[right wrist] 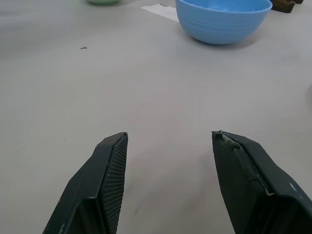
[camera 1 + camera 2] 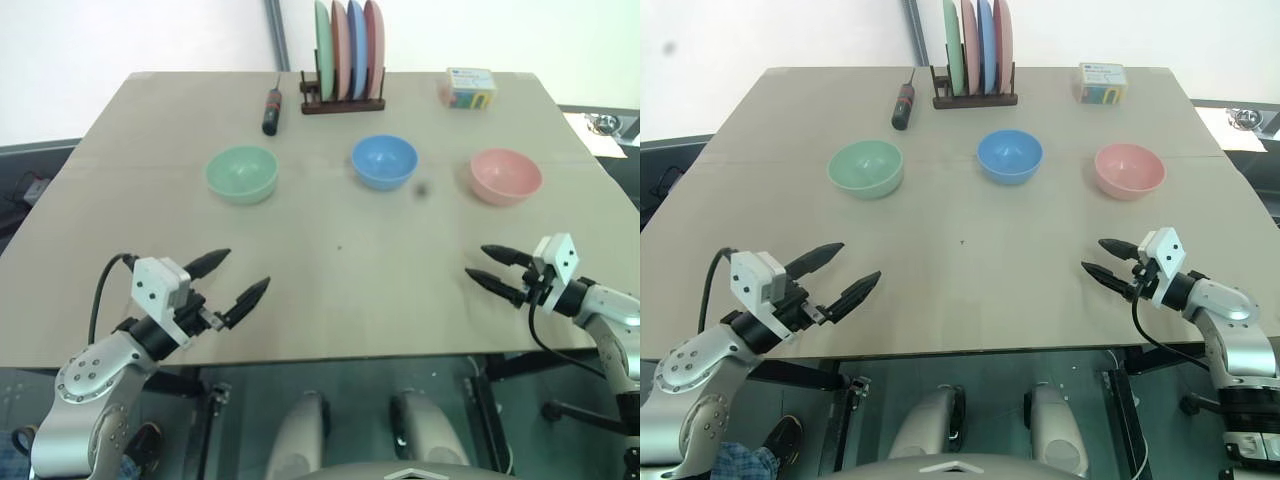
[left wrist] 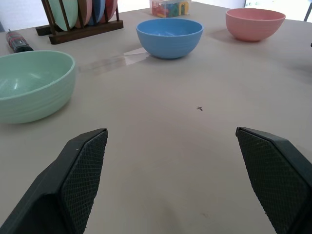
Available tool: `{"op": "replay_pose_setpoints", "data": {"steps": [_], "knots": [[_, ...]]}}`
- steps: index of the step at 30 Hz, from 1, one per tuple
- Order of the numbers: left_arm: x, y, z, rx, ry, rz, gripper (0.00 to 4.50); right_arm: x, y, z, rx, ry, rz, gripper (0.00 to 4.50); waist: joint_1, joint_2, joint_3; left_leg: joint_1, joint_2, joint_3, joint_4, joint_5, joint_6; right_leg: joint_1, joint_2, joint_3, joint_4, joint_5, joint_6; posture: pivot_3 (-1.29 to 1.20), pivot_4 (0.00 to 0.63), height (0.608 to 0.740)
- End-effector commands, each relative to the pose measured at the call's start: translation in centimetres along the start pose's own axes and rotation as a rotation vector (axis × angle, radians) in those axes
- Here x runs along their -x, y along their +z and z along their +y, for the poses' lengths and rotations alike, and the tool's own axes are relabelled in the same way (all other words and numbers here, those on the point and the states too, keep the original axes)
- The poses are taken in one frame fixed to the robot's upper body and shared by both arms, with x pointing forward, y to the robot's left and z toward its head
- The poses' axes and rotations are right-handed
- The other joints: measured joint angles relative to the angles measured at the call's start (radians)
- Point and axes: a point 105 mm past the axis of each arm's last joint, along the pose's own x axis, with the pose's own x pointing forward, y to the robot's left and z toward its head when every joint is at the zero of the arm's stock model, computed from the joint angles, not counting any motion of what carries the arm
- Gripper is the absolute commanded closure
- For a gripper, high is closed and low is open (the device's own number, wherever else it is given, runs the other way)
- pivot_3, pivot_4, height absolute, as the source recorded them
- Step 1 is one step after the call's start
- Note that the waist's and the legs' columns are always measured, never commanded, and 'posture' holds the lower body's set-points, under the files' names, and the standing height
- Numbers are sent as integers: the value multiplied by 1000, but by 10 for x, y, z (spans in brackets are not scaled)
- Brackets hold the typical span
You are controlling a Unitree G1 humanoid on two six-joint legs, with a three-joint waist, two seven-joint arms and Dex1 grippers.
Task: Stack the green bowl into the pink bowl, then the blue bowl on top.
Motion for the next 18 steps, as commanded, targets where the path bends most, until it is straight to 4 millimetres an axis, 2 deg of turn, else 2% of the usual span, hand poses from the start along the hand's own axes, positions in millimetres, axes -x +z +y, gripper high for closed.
{"op": "replay_pose_setpoints", "data": {"steps": [1,15,18], "knots": [[1,7,-1,-31,-11,-30,0,6,14,-5,45,-20,-42,1620,0,0,0,0,0,0,0,0,0,0,0,0,0,0,0,0,150,740],[1,9,-2,14,-25,-52,0,8,9,-2,17,9,-4,1620,0,0,0,0,0,0,0,0,0,0,0,0,0,0,0,0,150,740],[1,12,-6,35,-54,-74,0,9,7,-1,-4,24,31,786,0,0,0,0,0,0,0,0,0,0,0,0,0,0,0,0,150,740]]}}
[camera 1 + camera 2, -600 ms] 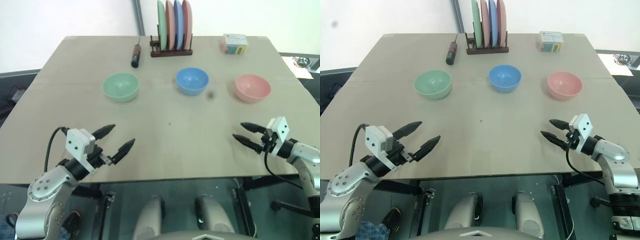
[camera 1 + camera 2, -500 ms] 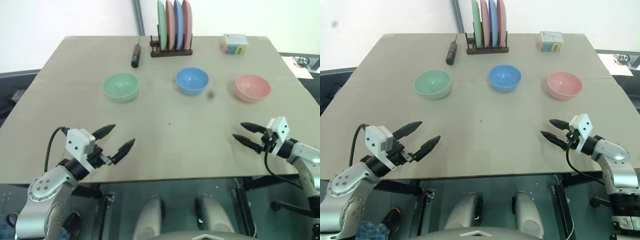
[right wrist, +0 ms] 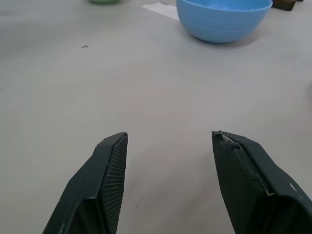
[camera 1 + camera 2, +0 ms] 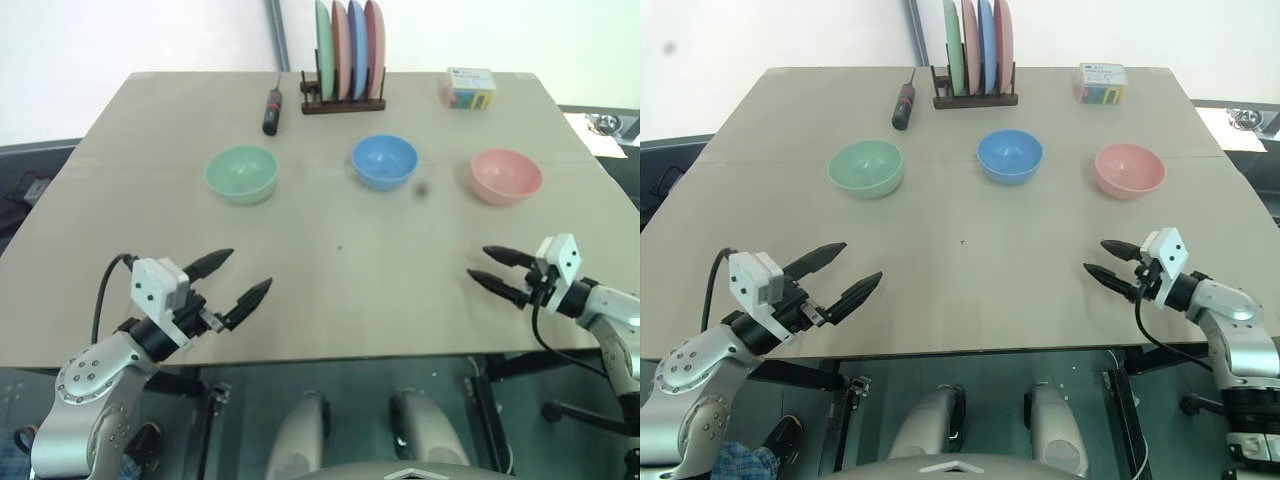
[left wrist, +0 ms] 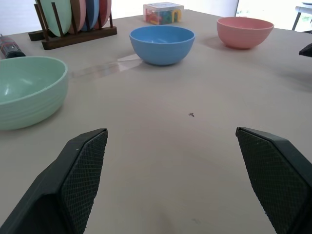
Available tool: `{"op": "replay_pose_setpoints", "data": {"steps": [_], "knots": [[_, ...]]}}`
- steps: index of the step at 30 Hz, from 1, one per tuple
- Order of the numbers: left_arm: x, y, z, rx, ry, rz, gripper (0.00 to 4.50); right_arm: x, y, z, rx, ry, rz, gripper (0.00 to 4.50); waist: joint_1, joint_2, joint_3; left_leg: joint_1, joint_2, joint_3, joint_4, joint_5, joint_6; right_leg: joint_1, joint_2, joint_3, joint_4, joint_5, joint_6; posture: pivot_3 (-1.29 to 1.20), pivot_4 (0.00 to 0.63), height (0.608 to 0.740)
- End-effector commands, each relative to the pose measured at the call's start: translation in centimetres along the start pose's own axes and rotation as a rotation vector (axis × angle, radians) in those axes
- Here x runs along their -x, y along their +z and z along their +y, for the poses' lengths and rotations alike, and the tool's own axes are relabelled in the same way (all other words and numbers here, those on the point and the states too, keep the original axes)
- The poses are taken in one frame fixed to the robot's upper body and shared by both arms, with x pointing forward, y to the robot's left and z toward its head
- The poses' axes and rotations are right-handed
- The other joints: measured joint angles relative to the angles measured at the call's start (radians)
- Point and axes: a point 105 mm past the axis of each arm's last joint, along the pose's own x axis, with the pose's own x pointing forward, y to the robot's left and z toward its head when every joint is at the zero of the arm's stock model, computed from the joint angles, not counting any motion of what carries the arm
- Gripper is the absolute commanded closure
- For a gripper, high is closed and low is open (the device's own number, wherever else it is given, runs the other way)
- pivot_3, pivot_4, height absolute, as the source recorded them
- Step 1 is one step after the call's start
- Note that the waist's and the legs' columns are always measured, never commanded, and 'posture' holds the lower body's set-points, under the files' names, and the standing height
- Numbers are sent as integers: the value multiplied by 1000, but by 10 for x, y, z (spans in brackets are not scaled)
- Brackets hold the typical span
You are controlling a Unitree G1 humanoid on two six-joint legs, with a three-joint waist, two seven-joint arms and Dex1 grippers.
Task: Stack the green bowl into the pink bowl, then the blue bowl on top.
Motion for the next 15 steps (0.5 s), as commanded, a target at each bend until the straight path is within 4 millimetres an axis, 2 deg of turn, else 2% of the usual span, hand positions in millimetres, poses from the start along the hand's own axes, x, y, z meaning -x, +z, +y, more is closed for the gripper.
{"op": "replay_pose_setpoints", "data": {"steps": [1,2,6,10,12,15], "knots": [[1,9,-3,14,-31,-46,0,4,10,-1,16,9,3,408,0,0,0,0,0,0,0,0,0,0,0,0,0,0,0,0,150,740],[2,9,-4,17,-35,-46,0,4,12,-2,16,3,-6,89,0,0,0,0,0,0,0,0,0,0,0,0,0,0,0,0,150,740],[1,10,-4,14,-42,-50,0,2,20,-8,44,-41,-45,89,-1,0,0,0,0,0,0,0,0,0,0,0,0,0,0,0,150,740],[1,15,-8,19,-74,-78,0,3,16,-14,80,-57,-23,89,-1,0,0,0,0,0,0,0,0,0,0,0,0,0,0,0,150,740],[1,20,-13,76,-123,-109,0,3,10,-23,129,-90,35,89,0,0,0,0,0,0,0,0,0,0,0,0,0,0,0,0,150,740],[3,27,-22,105,-184,-154,0,0,11,-34,197,-107,67,89,-1,0,0,0,0,1,1,0,0,0,0,0,0,0,0,0,150,740]]}}
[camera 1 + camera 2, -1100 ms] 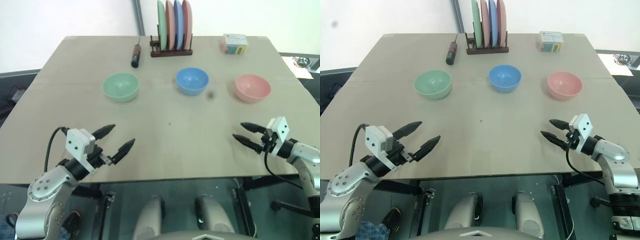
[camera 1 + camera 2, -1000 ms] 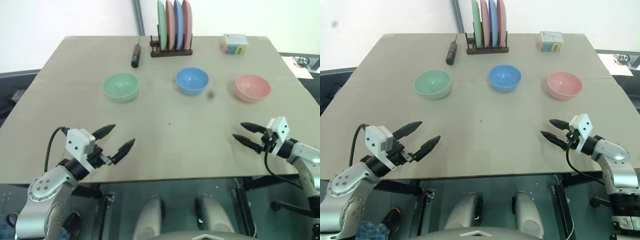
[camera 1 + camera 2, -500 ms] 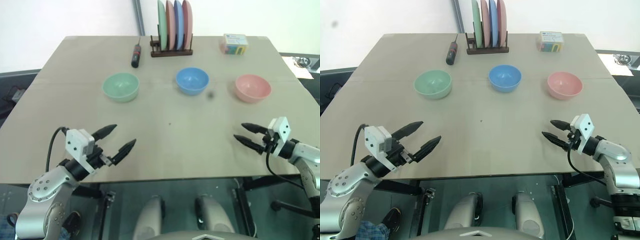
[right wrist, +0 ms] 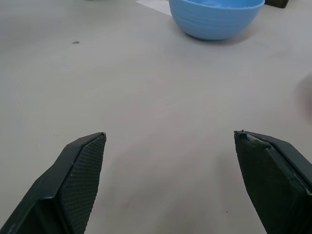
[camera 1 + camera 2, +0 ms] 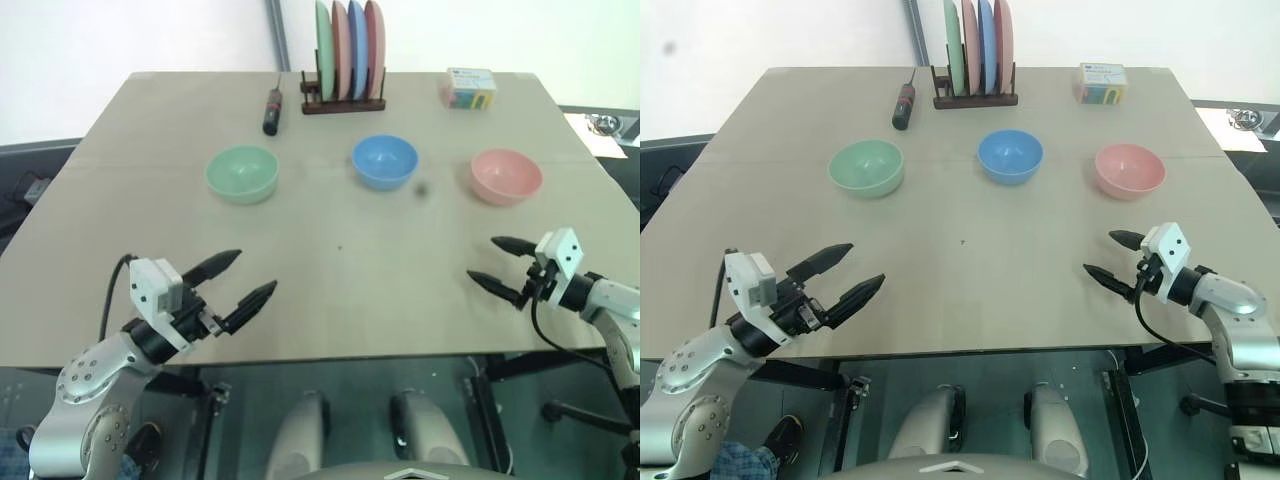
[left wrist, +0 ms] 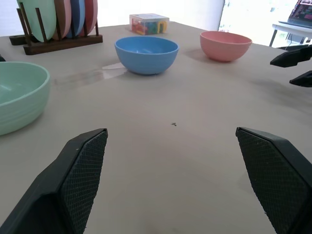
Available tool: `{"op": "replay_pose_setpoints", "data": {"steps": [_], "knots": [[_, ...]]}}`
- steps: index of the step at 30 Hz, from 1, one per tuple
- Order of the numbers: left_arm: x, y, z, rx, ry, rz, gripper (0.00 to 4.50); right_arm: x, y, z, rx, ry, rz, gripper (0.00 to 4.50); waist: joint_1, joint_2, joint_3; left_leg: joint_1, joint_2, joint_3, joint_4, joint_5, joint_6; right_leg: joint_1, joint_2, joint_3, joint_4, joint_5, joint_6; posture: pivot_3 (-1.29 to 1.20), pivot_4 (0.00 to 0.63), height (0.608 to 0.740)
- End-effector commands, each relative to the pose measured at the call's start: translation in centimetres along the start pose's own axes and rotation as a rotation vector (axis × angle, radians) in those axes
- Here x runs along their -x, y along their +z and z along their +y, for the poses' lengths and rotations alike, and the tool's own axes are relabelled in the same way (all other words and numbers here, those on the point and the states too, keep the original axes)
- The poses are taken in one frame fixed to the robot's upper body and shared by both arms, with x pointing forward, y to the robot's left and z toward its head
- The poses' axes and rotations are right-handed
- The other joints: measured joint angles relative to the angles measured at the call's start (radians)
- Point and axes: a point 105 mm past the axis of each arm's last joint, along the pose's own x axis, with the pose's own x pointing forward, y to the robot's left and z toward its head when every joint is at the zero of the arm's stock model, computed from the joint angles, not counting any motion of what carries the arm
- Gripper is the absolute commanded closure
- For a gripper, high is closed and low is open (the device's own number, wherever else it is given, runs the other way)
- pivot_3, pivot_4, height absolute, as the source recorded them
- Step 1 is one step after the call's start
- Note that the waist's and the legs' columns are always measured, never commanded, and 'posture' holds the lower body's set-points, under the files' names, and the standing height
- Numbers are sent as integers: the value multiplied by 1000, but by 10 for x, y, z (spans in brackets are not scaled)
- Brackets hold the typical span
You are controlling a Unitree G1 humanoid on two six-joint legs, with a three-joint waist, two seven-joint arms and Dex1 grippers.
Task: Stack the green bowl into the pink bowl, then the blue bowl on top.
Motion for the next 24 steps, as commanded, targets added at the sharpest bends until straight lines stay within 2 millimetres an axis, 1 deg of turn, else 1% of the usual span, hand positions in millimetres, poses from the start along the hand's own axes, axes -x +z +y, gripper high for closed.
{"op": "replay_pose_setpoints", "data": {"steps": [1,4,7,9,11,13,17,21,24], "knots": [[-1,19,-14,4,-91,-88,0,-2,14,-23,138,-52,13,89,-2,0,0,0,0,0,0,0,0,0,0,0,0,0,0,0,150,740],[-4,27,-16,-7,-110,-126,0,-9,37,-46,223,-95,21,89,-5,0,0,1,0,0,0,0,0,0,0,0,1,0,-1,0,150,740],[-10,35,-21,-12,-144,-160,0,-20,60,-70,303,-137,28,89,-5,1,0,1,0,1,0,0,0,0,0,1,1,1,-2,0,150,740],[-12,37,-23,-13,-158,-170,0,-26,68,-80,323,-151,33,89,-5,0,0,0,0,1,0,0,0,0,0,1,1,2,-3,0,150,740],[-15,38,-25,-16,-170,-172,0,-37,72,-92,354,-174,67,89,-4,0,0,0,0,1,0,0,0,0,0,0,1,2,-3,0,150,740],[-18,38,-26,-18,-176,-174,0,-48,70,-100,355,-163,125,89,-3,0,0,0,0,1,0,0,0,-1,0,0,0,2,-3,0,150,740],[-21,38,-27,-20,-182,-180,0,-65,58,-108,270,-157,209,89,-4,0,0,-1,0,0,0,0,0,0,0,0,-1,2,-4,0,150,740],[-22,38,-30,-22,-184,-185,0,-78,48,-113,199,-174,285,89,-6,0,0,-1,0,0,-1,0,0,-1,0,1,-1,2,-4,0,150,740],[-23,38,-33,-23,-184,-187,0,-83,44,-115,174,-198,324,89,-6,1,0,-1,0,0,-1,0,0,-1,0,1,0,2,-4,0,150,740]]}}
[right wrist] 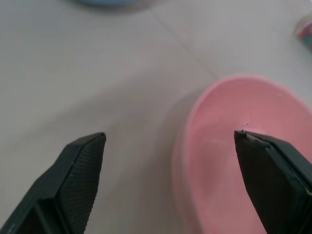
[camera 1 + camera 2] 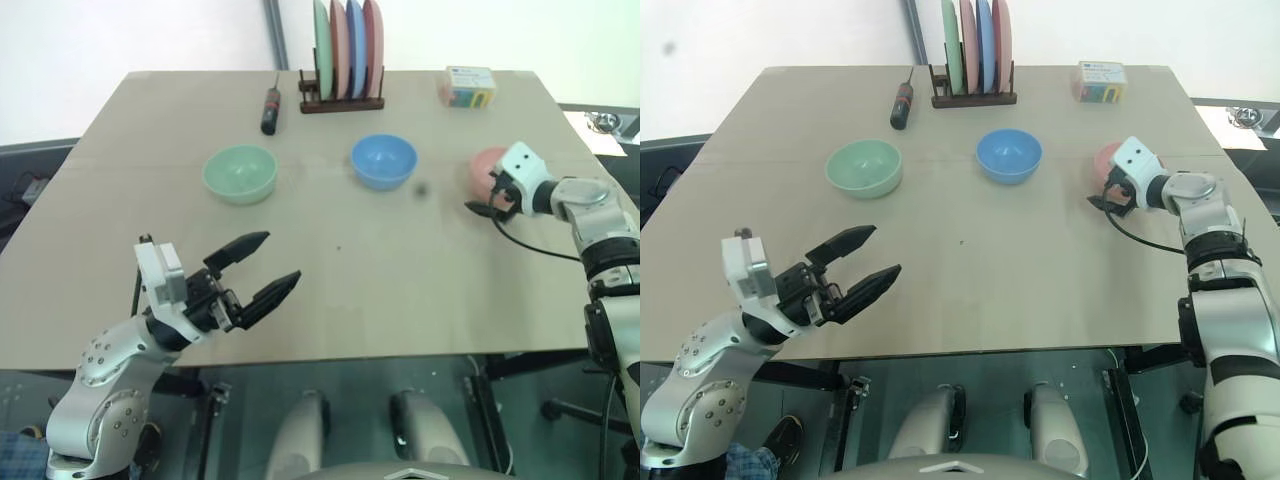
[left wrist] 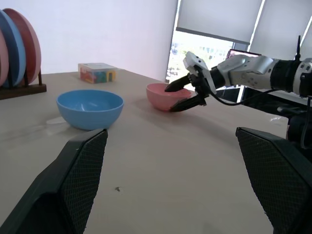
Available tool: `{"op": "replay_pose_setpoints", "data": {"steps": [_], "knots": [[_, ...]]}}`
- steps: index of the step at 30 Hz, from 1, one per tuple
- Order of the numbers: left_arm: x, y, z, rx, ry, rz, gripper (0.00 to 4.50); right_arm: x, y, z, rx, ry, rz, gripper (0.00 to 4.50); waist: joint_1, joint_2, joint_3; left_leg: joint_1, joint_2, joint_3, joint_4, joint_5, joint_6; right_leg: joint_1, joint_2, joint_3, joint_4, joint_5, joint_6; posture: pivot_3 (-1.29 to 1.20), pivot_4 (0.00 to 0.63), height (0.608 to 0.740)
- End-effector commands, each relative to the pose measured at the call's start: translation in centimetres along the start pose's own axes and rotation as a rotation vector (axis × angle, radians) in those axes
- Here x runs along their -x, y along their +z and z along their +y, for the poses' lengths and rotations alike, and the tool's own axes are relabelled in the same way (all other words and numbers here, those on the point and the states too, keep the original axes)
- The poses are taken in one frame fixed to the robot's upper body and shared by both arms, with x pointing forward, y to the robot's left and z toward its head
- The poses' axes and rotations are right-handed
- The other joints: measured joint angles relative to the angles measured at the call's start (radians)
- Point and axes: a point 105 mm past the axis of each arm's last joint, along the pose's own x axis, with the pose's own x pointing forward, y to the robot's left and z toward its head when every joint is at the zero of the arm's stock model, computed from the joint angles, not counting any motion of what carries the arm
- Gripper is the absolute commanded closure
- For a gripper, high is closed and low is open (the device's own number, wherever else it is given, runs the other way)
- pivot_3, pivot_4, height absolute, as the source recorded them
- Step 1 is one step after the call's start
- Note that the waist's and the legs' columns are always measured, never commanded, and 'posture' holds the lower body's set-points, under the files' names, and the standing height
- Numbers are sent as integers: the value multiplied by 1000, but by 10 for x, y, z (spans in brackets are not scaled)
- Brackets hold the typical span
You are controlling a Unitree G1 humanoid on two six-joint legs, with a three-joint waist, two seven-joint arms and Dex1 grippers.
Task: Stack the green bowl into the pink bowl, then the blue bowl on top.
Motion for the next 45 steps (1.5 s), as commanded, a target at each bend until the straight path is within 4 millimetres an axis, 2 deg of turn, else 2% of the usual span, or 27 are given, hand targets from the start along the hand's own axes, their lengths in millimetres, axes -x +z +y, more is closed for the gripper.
{"op": "replay_pose_setpoints", "data": {"steps": [1,2,3,5,7,8,10,11,15,17,19,21,22,24,27,31,34,36,37,39,43,45], "knots": [[-4,10,-9,-45,-22,-30,0,0,9,-13,17,-56,24,474,0,0,0,0,0,0,0,0,0,0,0,0,0,0,0,0,150,740],[-3,10,-9,-46,-20,-30,0,0,10,-13,25,-57,31,697,1,0,0,0,0,0,0,0,0,0,0,0,0,0,0,0,150,740],[-3,10,-9,-48,-16,-31,0,-1,10,-13,28,-59,34,1200,1,0,0,0,0,0,0,0,0,0,0,0,0,0,0,0,150,740],[-1,11,-9,-52,-7,-30,0,-1,13,-15,33,-66,33,1814,0,0,0,0,0,0,0,0,0,0,0,0,0,0,0,0,150,740],[0,10,-10,-53,1,-30,0,-1,13,-14,40,-64,34,2806,0,0,0,0,0,0,0,0,0,0,0,0,0,0,0,0,150,740],[1,10,-10,-53,4,-29,0,-1,13,-14,41,-62,35,3066,0,0,0,0,0,0,0,0,0,0,0,0,0,0,0,0,150,740],[1,9,-11,-51,7,-30,0,-2,12,-12,42,-55,37,3881,0,0,0,0,0,0,0,0,0,0,0,0,0,0,0,0,150,740],[1,9,-12,-50,7,-30,0,-2,11,-12,45,-50,38,4463,0,0,0,0,0,0,0,0,0,0,0,0,0,0,0,0,150,740],[1,8,-11,-46,7,-30,0,-2,10,-9,68,-32,36,4463,-1,0,0,0,0,0,0,0,0,0,0,0,0,0,0,0,150,740],[2,8,-10,-46,6,-28,0,-1,16,-3,123,32,8,4463,-1,0,0,0,0,0,0,0,0,0,0,0,0,0,0,0,150,740],[3,8,-8,-48,2,-22,0,2,34,7,216,136,-63,4463,-1,1,0,0,0,0,0,0,0,0,0,0,0,0,0,0,150,740],[3,8,-8,-50,-2,-14,0,5,70,22,241,265,-197,4463,-2,2,1,0,0,0,0,0,0,0,0,0,0,0,0,0,150,740],[4,8,-8,-50,-3,-12,0,8,88,32,251,333,-265,4463,-5,3,2,0,0,0,0,0,0,0,0,0,0,0,0,0,150,740],[4,7,-7,-49,-8,-3,0,19,113,58,313,461,-354,4463,-13,5,3,1,1,1,0,0,0,-1,0,1,1,2,4,0,150,740],[2,6,-8,-43,-24,1,0,40,132,115,395,632,-433,4463,-4,5,3,0,1,-3,-2,0,0,-1,1,-3,2,2,4,0,150,740],[1,8,-7,-42,-35,1,0,51,133,178,536,693,-453,4463,12,5,3,-1,1,-6,-2,0,0,0,0,-7,1,2,4,0,150,740],[0,9,-5,-45,-39,4,0,49,126,206,575,718,-446,4463,12,5,3,-1,1,-5,-1,0,0,-1,0,-6,1,0,0,0,150,740],[0,9,-4,-47,-41,7,0,43,121,217,582,716,-432,4463,9,5,3,-1,1,-4,0,0,0,0,0,-5,1,0,1,0,150,740],[0,9,-4,-47,-42,8,0,40,120,220,583,709,-424,3757,7,5,3,-1,1,-4,1,0,0,0,0,-5,1,0,1,0,150,740],[0,9,-4,-49,-41,9,0,35,119,221,595,696,-404,3240,6,4,3,0,1,-4,1,0,0,0,0,-5,2,0,1,0,150,740],[2,10,-4,-51,-38,10,0,33,123,219,598,681,-401,1506,6,4,3,-1,1,-4,1,0,0,0,0,-5,2,0,0,0,150,740],[2,10,-4,-52,-35,12,0,34,124,217,601,687,-399,860,6,4,3,-1,1,-4,1,0,0,0,0,-5,1,0,0,0,150,740]]}}
